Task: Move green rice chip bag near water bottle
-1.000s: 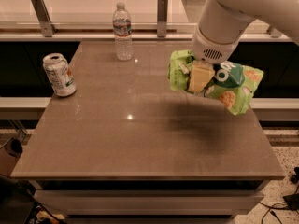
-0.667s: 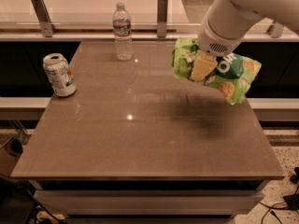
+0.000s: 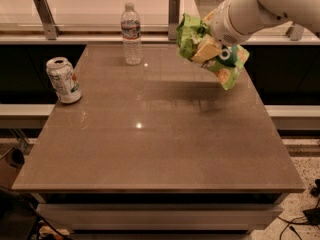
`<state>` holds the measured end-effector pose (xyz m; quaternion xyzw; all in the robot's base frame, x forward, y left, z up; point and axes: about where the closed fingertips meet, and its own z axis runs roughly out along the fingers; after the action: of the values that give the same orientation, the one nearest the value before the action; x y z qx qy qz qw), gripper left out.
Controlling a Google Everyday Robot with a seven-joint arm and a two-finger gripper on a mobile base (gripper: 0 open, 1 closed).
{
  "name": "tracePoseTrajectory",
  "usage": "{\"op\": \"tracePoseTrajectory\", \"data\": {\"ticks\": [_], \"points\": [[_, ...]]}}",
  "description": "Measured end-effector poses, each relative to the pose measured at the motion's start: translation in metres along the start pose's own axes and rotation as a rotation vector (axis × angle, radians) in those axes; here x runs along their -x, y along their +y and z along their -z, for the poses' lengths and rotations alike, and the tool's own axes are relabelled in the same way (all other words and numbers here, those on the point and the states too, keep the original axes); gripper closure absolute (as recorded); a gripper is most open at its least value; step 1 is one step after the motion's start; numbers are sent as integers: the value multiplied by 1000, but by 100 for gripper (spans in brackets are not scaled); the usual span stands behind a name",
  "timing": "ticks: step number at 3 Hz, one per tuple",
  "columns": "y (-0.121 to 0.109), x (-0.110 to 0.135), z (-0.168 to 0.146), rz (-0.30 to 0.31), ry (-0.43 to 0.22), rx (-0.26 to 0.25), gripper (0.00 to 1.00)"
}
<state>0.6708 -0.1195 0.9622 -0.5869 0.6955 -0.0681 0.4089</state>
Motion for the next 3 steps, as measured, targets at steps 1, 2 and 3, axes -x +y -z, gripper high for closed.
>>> {"op": "tracePoseTrajectory", "data": {"ticks": [1,2,3], "points": [[-23,11,-25,-4,-108,-16,100],[-37,25,-48,-7,-132,-4,100],[-44,31,-67,-29,-80,8,100]]}}
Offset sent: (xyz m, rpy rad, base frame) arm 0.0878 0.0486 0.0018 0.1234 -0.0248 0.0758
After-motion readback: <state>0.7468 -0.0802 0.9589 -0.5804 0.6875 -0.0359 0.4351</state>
